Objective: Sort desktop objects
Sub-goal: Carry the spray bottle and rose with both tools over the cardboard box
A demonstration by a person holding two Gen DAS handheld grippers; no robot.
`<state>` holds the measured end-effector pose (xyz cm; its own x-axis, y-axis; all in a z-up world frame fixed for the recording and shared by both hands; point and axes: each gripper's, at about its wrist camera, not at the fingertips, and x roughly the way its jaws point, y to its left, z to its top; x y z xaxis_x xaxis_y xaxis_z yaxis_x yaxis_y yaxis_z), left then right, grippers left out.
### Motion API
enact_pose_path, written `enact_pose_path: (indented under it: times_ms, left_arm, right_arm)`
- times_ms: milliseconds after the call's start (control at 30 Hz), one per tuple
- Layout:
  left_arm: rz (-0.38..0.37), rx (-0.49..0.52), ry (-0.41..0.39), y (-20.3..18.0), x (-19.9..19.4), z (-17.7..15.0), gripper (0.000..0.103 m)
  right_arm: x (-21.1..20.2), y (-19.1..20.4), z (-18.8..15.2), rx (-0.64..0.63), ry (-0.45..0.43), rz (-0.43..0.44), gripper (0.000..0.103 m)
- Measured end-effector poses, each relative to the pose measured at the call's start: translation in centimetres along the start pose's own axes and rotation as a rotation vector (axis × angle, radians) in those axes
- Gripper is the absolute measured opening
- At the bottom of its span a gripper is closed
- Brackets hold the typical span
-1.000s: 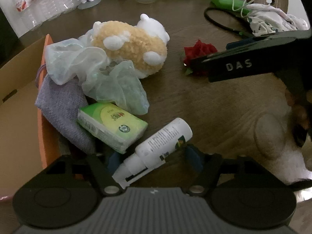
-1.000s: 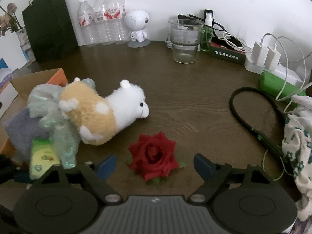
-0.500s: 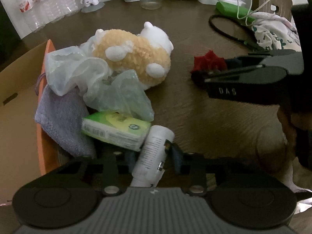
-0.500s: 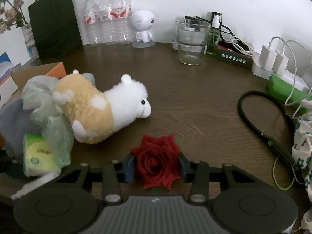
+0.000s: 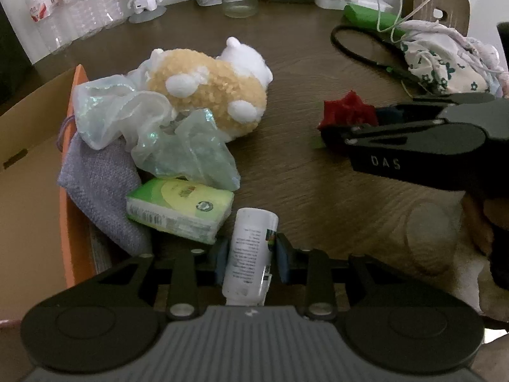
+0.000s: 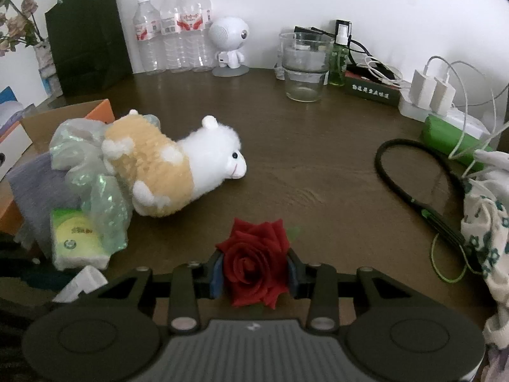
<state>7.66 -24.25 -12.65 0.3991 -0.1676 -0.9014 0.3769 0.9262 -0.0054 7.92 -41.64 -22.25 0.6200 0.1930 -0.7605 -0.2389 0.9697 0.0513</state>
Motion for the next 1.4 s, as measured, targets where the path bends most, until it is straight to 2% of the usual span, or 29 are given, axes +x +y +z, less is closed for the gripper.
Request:
enact_pose_path:
  times_ms: [600, 967, 1133, 1400]
  left_arm:
    - [-0.097, 0.035, -0.063, -1.2, -4.0, -1.9, 0.029]
    - [-0.138, 0.009, -0.127, -0.4, -7.2, -3.3, 0.028]
    - [-0.131, -0.015, -0.177, 0.6, -9.3, -4.6, 0.028]
    - [-0.113, -0.076, -0.192, 3.2, -11.6, -6.6, 0.028]
  right_arm:
    - [-6.9, 1.4, -1.6, 0.063, -0.067, 0.027, 0.036]
    - [-10.4, 2.4, -2.3, 0.109, -0.09, 0.05, 0.037]
    - [-12.1, 4.2, -3.1, 0.083, -0.098, 0.063, 0.037]
    - [-13.5, 7.2, -3.2, 0.058, -0.069, 0.115, 0.037]
